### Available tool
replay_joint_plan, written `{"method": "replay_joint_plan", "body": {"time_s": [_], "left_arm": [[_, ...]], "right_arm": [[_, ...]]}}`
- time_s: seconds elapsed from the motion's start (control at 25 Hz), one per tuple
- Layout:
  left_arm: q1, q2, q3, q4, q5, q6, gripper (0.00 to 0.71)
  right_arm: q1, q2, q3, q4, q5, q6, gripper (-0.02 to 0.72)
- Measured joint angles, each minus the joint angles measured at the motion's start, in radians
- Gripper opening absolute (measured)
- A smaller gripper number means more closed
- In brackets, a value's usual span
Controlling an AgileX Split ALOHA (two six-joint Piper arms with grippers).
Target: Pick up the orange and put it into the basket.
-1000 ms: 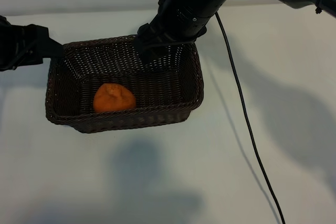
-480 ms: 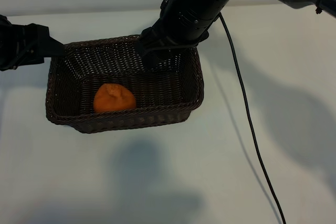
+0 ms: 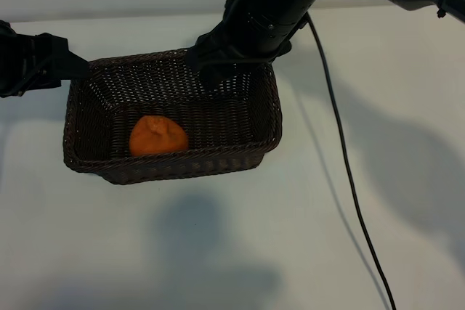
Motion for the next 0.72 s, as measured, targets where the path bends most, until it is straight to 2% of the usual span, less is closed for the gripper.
{"method": "replay_joint_plan", "body": {"time_s": [0.12, 0.72], "left_arm": [[0.000, 0.000, 0.000, -0.008, 0.000, 0.000, 0.539], [0.000, 0.000, 0.000, -0.015, 0.005, 0.005, 0.539]], "right_arm": [[0.000, 0.000, 0.000, -0.038, 0.000, 0.048, 0.598], [0.000, 0.000, 0.000, -0.050, 0.004, 0.056, 0.596]]}}
